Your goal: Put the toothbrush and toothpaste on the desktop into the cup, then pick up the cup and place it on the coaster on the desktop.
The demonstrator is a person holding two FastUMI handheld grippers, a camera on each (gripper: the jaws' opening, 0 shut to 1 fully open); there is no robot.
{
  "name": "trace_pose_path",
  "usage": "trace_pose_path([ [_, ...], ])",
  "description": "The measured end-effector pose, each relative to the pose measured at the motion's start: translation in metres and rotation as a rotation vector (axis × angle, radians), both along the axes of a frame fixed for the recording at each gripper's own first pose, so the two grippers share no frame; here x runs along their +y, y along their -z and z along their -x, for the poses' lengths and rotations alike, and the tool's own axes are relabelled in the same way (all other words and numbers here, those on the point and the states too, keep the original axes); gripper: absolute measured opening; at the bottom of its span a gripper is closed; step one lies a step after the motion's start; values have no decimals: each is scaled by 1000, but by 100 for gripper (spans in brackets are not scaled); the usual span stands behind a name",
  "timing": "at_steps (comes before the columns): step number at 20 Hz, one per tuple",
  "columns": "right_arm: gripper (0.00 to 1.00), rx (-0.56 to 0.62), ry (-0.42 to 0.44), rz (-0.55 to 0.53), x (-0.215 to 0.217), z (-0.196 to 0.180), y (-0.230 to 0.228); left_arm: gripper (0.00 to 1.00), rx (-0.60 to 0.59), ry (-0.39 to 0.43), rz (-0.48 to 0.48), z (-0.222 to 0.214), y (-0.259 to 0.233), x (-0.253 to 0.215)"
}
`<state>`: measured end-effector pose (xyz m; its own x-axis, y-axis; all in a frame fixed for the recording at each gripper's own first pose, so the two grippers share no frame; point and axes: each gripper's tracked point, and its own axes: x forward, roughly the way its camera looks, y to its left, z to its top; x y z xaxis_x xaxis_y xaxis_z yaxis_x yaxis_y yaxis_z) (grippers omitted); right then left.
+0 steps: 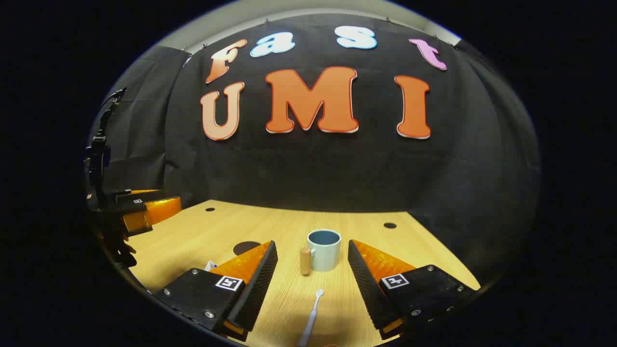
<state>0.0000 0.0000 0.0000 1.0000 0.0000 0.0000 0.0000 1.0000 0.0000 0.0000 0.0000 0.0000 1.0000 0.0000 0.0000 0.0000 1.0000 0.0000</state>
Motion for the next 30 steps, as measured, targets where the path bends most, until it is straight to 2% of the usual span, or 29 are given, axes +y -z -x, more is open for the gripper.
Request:
trace_pose_path([
  [5, 89, -91, 19, 57, 2, 5, -16, 98, -82, -16, -11, 6, -15, 0],
  [8, 89, -70, 17, 60, 2, 3, -12, 100, -73, -12, -9, 5, -14, -2],
  [15, 89, 1, 8, 40, 3, 1, 4, 98, -12, 1, 5, 1, -4, -5],
  [28, 89, 268, -10, 32, 16, -6, 78, 98, 234, 44, 18, -5, 68, -17],
  [30, 89, 332, -43, 28, 24, -4, 95, 98, 285, 61, 15, -6, 81, -23],
])
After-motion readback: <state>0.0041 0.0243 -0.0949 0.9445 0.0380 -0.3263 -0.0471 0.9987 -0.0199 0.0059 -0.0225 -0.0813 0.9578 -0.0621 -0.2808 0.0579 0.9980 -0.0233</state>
